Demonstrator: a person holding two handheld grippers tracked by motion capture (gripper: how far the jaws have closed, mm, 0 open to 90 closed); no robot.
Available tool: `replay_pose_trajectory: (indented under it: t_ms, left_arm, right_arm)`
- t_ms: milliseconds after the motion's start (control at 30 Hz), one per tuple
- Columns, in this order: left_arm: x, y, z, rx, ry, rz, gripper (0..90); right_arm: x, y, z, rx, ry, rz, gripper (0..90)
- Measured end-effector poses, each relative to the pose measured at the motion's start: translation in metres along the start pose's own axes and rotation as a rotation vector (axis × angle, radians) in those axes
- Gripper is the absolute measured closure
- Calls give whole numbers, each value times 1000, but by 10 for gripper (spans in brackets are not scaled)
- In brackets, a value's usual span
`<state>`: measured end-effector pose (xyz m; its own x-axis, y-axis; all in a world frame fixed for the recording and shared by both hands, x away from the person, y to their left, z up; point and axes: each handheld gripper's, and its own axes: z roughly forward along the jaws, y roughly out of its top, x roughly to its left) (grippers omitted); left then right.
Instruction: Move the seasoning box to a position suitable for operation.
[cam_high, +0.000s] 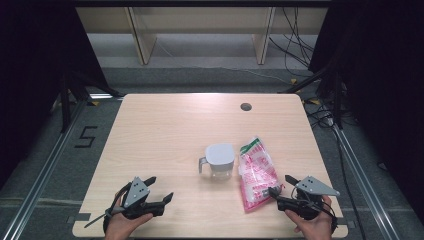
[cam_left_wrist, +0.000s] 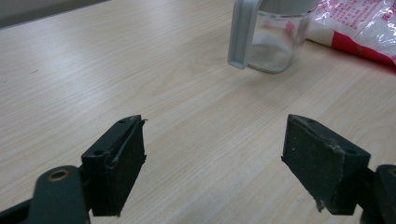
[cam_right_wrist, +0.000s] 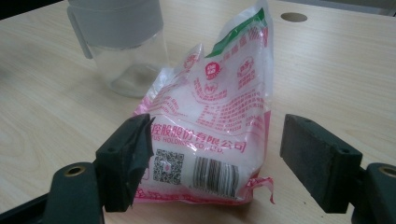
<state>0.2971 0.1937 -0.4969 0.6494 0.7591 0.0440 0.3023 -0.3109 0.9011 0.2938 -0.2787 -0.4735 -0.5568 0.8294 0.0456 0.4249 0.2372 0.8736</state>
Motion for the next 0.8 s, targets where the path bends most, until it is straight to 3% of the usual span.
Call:
replay_pose_trajectory:
  t_ms: [33,133,167,267,300,333,367,400,433,467,500,533,567,600,633,700,733,767,800]
  left_arm:
    - [1,1,0,3,3,17,202]
    - [1,1,0,3,2,19,202]
    - [0,0,0,5,1,2,202]
    - [1,1,0,2,1,3,202]
    - [2,2,1,0,-3,18,203]
    - [2,2,1,0,-3,18,203]
    - [1,2,2,-1,-3,-9,203]
    - [4,4,2,4,-5,32,202]
    - [4,4,2,4,-5,32,201]
    - [3,7,5,-6,-8,-10,200]
    - [4,9,7,-8,-8,-7,200]
    - [5,11,8,-1,-11,2,200]
    - [5,11,8,-1,-11,2,200]
    - [6,14,10,-7,-14,10,200]
    - [7,15,11,-4,-14,27,201]
    - [5,18,15,-13,-25,-7,200]
    - [4,20,17,-14,-25,-11,201]
    - [5,22,18,-8,-23,16,201]
    - [2,26,21,-11,-29,-4,202]
  right_arm:
    - [0,0,0,0,-1,0,261]
    - [1,0,0,-4,1,11,261]
    - [3,0,-1,9,-5,31,260]
    - [3,0,0,0,-5,28,261]
    - [0,0,0,0,-1,0,260]
    - [0,0,0,-1,-3,2,261]
    - [0,0,0,-1,-3,2,261]
    - [3,0,-1,5,-3,44,261]
    - [3,0,-1,5,-3,44,261]
    - [3,0,-1,8,-4,32,261]
    - [3,0,-1,12,-6,41,261]
    - [0,0,0,0,-5,7,261]
    - [0,0,0,0,-5,7,261]
    - [3,0,-1,9,-6,37,261]
    - [0,0,0,-10,0,11,261]
    - [0,0,1,-19,0,13,261]
    - [0,1,0,-11,1,11,261]
    - [0,1,0,-11,0,11,261]
    - [0,1,0,-11,0,10,261]
